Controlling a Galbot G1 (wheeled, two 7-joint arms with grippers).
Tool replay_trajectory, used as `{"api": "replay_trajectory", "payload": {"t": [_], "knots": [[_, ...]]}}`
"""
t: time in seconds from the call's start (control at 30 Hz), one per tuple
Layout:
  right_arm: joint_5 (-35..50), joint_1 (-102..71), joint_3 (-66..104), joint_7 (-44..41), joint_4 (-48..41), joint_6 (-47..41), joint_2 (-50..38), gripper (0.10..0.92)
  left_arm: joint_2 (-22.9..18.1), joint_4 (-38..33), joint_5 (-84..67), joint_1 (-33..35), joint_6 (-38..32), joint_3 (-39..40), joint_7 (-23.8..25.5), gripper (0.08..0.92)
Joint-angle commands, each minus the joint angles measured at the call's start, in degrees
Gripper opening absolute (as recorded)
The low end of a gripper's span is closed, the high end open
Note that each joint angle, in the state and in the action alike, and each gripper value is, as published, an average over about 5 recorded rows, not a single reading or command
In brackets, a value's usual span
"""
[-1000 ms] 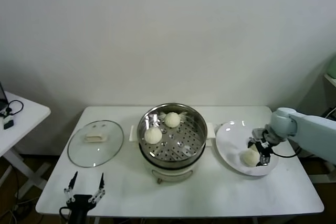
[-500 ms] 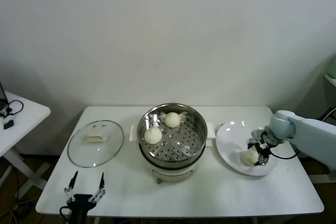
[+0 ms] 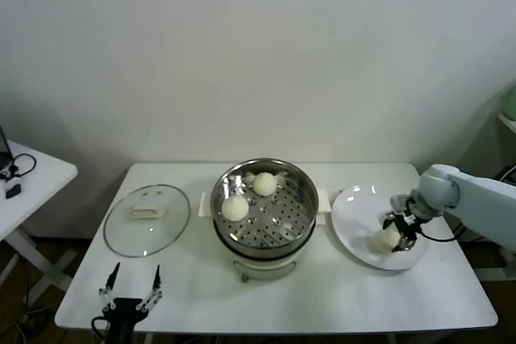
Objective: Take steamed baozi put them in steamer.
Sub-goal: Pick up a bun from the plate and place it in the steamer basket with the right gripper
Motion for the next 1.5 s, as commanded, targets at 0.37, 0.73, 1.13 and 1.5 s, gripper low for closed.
{"api": "replay_trajectory", "payload": {"t": [0.37,0.73,1.13,1.5], "knots": [[12.7,45.0,-18.7,-4.6,16.2,13.1,7.8,0.679,-2.2,0.7,0.5,0.4,-0.3,0.0,-0.1,0.823],[5.6,42.5,-9.9,-0.5,23.8,19.4,21.2,0.680,-2.2,0.5,0.9,0.4,0.0,0.3,-0.1,0.823],[-2.5,27.9,-11.3,1.9,19.0,22.5,32.8,0.679,-2.2,-1.2,0.1,0.0,0.8,-0.6,0.1,0.823],[-3.9,22.3,-13.6,0.4,13.9,24.5,37.3,0.680,-2.3,-0.9,0.2,0.0,0.7,-0.5,0.1,0.823]]}}
